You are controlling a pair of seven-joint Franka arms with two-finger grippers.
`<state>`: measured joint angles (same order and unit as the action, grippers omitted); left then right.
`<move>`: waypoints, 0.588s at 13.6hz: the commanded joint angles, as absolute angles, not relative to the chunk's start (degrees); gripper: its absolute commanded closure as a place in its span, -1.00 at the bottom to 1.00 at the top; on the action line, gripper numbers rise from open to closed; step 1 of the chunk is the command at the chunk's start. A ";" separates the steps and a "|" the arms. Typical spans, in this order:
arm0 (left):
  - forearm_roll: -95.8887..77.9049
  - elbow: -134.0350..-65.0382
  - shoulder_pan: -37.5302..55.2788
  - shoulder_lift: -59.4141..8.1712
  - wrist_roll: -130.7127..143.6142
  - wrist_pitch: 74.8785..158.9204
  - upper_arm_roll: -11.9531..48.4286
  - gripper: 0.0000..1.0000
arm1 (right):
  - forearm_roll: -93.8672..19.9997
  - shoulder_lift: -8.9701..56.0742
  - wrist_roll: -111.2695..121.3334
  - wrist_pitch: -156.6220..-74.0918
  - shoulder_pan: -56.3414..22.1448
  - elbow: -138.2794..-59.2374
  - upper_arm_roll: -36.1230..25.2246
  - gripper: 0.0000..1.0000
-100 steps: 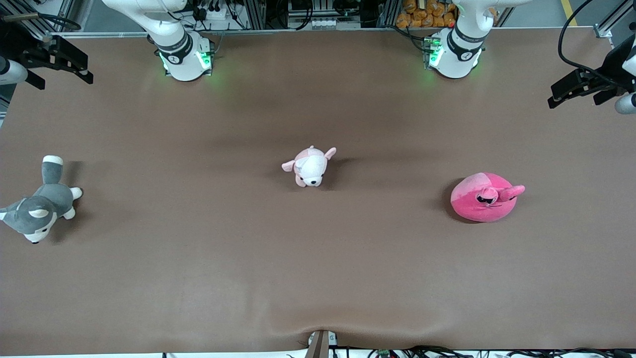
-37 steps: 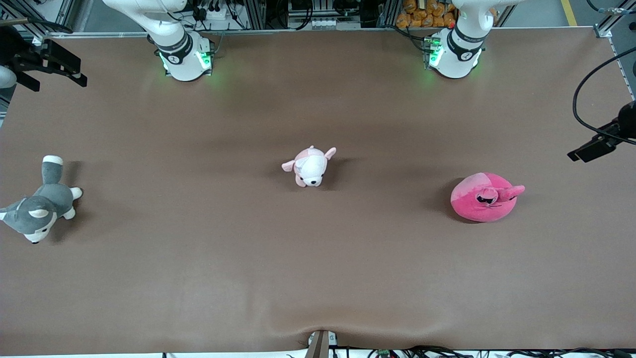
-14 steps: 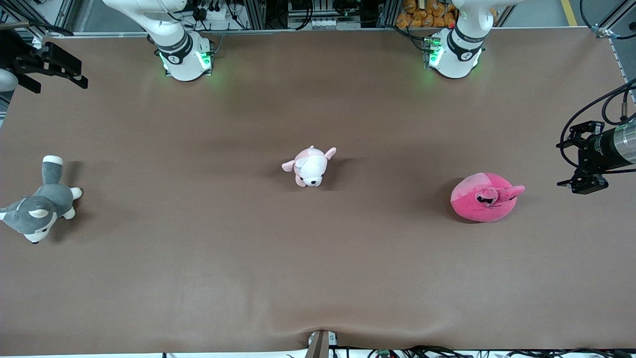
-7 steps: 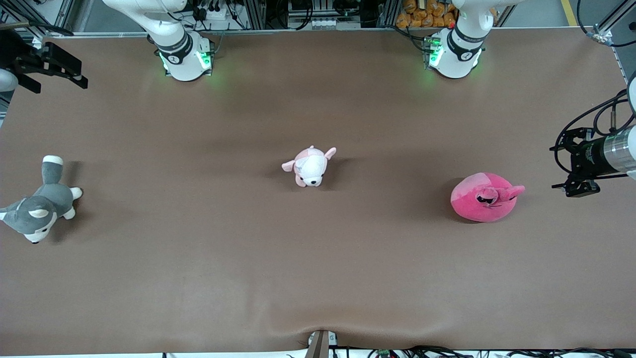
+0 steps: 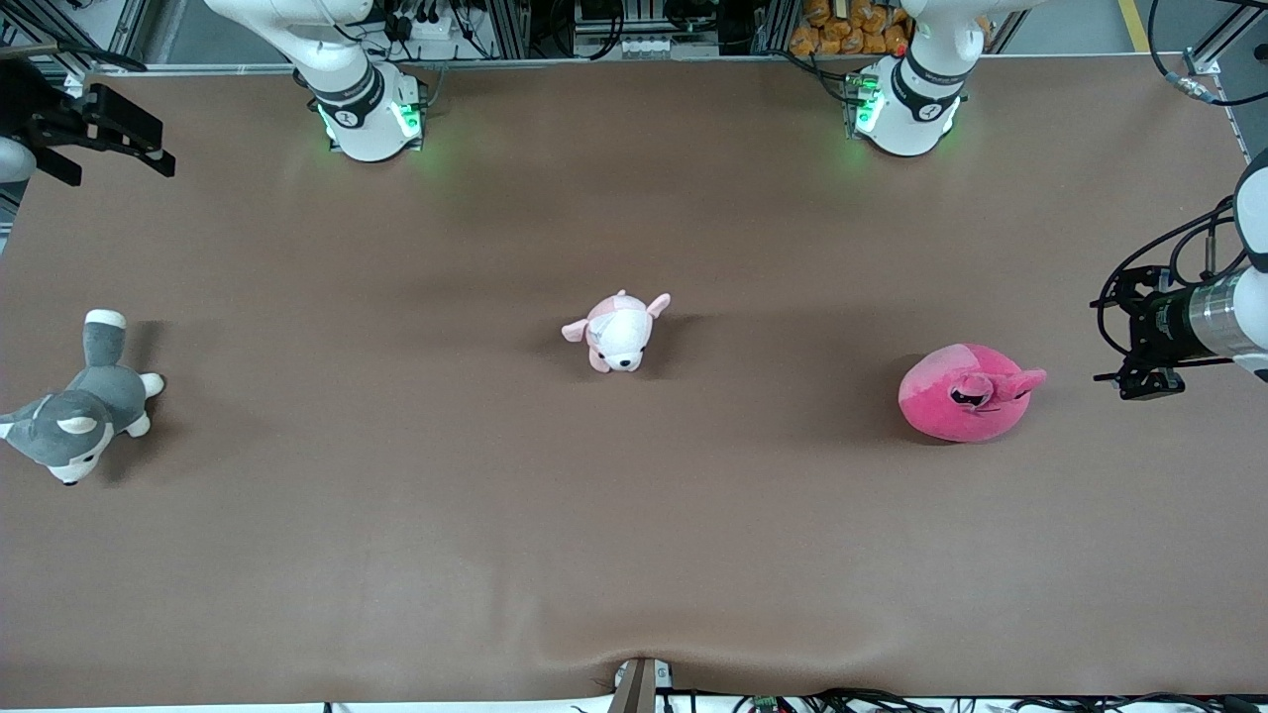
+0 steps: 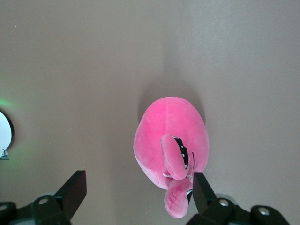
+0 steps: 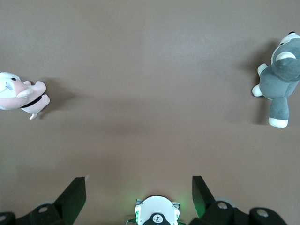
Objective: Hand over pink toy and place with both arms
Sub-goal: 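Move the left gripper down toward the pink plush toy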
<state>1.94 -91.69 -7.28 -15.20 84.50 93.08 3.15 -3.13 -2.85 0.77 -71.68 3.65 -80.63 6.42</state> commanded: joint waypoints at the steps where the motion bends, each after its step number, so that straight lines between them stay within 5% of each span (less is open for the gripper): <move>1: 3.08 -91.32 -7.03 -16.96 85.69 93.69 3.16 -1.00 | -3.96 -2.46 0.44 -71.54 4.83 -79.63 7.21 -1.00; 8: 4.13 -91.05 -6.94 -16.87 85.78 94.39 3.34 -1.00 | -4.48 -2.37 0.44 -71.54 4.83 -79.63 7.12 -1.00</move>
<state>2.99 -91.35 -7.25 -17.09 84.51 94.41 3.20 -3.40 -2.82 0.77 -71.70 3.65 -80.63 6.43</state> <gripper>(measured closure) 0.000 0.000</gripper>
